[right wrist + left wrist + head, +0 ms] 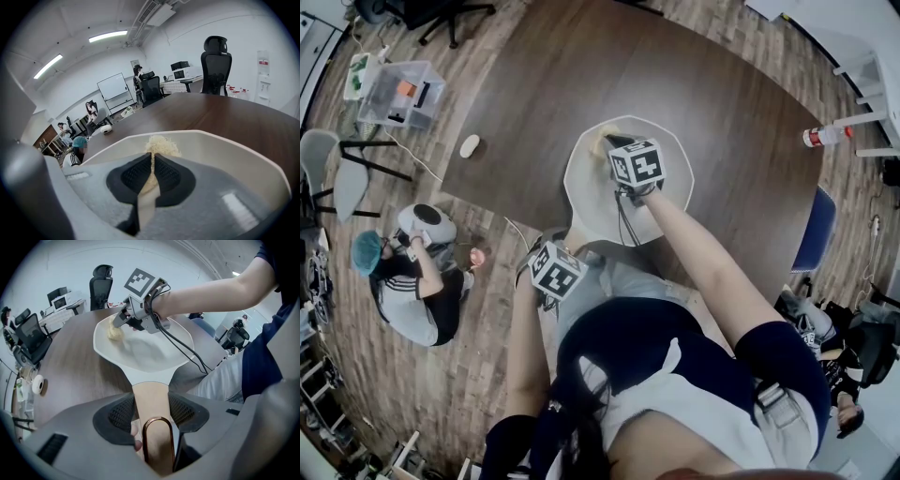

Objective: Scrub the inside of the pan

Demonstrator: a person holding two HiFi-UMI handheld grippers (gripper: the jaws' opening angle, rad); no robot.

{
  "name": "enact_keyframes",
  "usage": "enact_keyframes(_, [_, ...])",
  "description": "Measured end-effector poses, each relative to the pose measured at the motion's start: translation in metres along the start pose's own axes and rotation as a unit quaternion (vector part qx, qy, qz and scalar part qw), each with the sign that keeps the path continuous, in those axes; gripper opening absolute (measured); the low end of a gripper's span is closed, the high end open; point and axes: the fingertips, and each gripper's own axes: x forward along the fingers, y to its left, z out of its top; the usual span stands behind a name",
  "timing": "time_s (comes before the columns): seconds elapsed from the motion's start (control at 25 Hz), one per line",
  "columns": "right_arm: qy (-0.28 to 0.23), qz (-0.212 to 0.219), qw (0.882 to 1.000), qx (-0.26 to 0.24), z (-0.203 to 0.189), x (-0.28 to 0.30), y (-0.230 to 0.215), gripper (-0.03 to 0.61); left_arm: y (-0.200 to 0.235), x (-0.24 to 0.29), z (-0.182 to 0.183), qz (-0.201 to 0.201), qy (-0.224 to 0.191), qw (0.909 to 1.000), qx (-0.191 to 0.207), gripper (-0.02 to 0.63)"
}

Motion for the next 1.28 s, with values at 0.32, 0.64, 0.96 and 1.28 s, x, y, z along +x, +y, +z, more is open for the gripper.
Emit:
enact_keyframes(0.32, [-0.014, -0.045, 0.999, 0.021, 0.0, -0.007, -0.023, 0.018, 0.002, 0.0, 0.0, 0.001, 0.0, 1.0, -0.001, 0.225])
enact_keyframes(0.64, [-0.024, -0.077, 0.996, 0.047, 0.001, -0.017, -0.039, 0.018, 0.002, -0.004, 0.0, 0.003, 0.004, 1.0, -0.003, 0.225])
enact_keyframes(0.96, [-0.02, -0.098, 0.994, 0.037, 0.0, -0.022, -0.044, 0.018, 0.002, -0.003, -0.002, 0.004, 0.004, 1.0, -0.005, 0.225])
enact_keyframes(1.28, [0.001, -0.136, 0.99, 0.031, -0.005, -0.031, -0.054, 0.018, 0.004, -0.004, -0.004, 0.003, -0.001, 0.9999, -0.013, 0.225])
